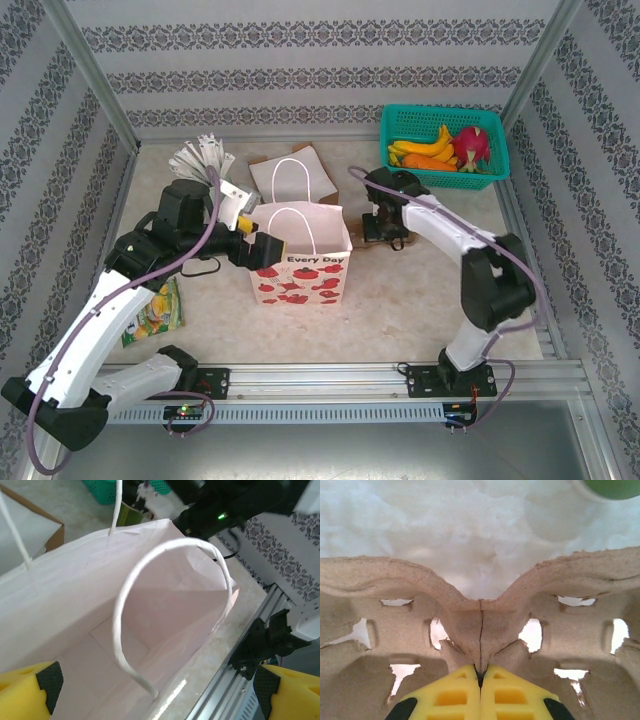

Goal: Pack the takeout coffee

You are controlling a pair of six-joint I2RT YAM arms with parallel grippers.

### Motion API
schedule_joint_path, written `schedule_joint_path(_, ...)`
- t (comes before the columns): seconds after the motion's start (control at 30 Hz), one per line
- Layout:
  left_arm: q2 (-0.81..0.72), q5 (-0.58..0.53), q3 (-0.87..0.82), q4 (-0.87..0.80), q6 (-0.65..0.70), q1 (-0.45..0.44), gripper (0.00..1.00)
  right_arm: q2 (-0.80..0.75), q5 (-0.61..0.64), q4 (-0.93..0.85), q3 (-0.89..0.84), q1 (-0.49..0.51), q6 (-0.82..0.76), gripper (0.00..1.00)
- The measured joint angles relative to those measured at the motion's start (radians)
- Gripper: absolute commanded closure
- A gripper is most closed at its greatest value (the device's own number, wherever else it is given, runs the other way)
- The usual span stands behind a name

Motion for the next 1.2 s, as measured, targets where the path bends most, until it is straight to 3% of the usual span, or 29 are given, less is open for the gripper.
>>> schedule_joint_path(0.1, 0.026, 0.001, 0.0, 0.028, 0.04, -0.021, 0.23, -0.137, -0.002, -0.058, 0.0, -0.019, 0.004, 1.0)
schedule_joint_path(0.23, 0.059, 0.005, 0.0, 0.069, 0.087, -0.046, 0.5, -0.273, 0.002, -0.178, 0.014, -0.073, 0.019, 1.0)
schedule_joint_path(0.53, 0.059, -0.022, 0.0, 0.15, 0.156, -0.143, 0.91, -0.348, -0.049, -0.424, 0.256, -0.122, 0.076, 1.0)
schedule_joint_path(0.8, 0.082, -0.085, -0.002, 0.195, 0.183, -0.201, 0.99, -0.365, -0.294, -0.434, 0.473, -0.114, 0.223, 1.0)
schedule_joint_path(1.03, 0.061, -0.107, -0.053, 0.256, 0.229, -0.22, 1.0, -0.356, -0.6, -0.199, 0.447, 0.006, 0.457, 1.0)
schedule_joint_path(1.2, 0.039, -0.108, -0.084, 0.282, 0.249, -0.22, 1.0, -0.325, -0.739, -0.051, 0.419, 0.065, 0.576, 1.0)
